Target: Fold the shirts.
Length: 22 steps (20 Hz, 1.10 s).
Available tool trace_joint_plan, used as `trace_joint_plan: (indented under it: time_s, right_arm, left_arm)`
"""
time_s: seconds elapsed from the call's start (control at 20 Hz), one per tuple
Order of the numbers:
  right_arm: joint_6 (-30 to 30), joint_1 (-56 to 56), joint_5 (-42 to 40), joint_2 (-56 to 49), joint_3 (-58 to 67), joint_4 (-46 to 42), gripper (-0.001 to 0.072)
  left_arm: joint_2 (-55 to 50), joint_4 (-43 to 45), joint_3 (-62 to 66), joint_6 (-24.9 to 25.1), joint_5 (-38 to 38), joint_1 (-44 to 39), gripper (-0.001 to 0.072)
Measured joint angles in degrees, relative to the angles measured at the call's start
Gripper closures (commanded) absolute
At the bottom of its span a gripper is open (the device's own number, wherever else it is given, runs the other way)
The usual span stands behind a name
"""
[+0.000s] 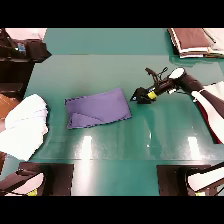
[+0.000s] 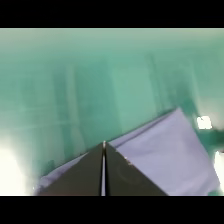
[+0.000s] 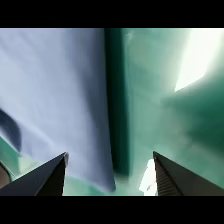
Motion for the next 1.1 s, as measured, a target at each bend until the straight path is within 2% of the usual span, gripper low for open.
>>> trace_joint_plan:
  time_s: [0.1, 0.2, 0.25, 0.35, 0.4, 0.55, 0.7, 0.9, 1.1]
  right_arm:
    - [-0.2, 1.5, -0.6, -2.3, 0.0, 2.8, 0.0103]
    - [-0.3, 3.8, -0.9, -5.0, 1.7, 5.0, 0.0175]
    - [-0.4, 5.2, -1.2, -6.4, 3.3, 5.3, 0.0311]
    - [-0.5, 7.7, -2.4, -9.0, 6.8, 4.9, 0.0673]
    - [-0.5, 8.9, -2.8, -10.1, 8.8, 4.4, 0.0699]
    - [-0.5, 10.8, -3.2, -11.3, 14.3, 2.9, 0.0699]
    - [0.9, 8.4, -3.0, -8.8, 18.3, -2.6, 0.0699]
    - [3.8, -2.1, -1.9, -1.2, 20.2, -10.0, 0.0698]
    - [5.0, -17.7, 0.3, 7.0, 20.8, -14.9, 0.0699]
  left_arm:
    - [0.0, -0.2, -0.5, 0.2, 1.2, -1.6, 0.0682]
    - [0.0, -0.4, -0.8, 0.4, 2.1, -2.3, 0.0681]
    - [0.0, -0.5, -0.9, 0.4, 2.4, -2.5, 0.0681]
    - [0.0, -0.8, -1.0, 0.5, 2.7, -2.9, 0.0682]
    - [0.0, -1.0, -1.0, 0.5, 2.9, -3.0, 0.0682]
    - [0.0, -1.5, -1.0, 0.5, 3.1, -4.0, 0.0683]
    - [0.0, -1.4, -1.0, 0.3, 3.3, -7.5, 0.0682]
    - [0.0, -1.1, -1.0, 0.2, 4.3, -13.4, 0.0682]
    - [0.0, -1.0, -1.0, 0.2, 6.9, -18.0, 0.0682]
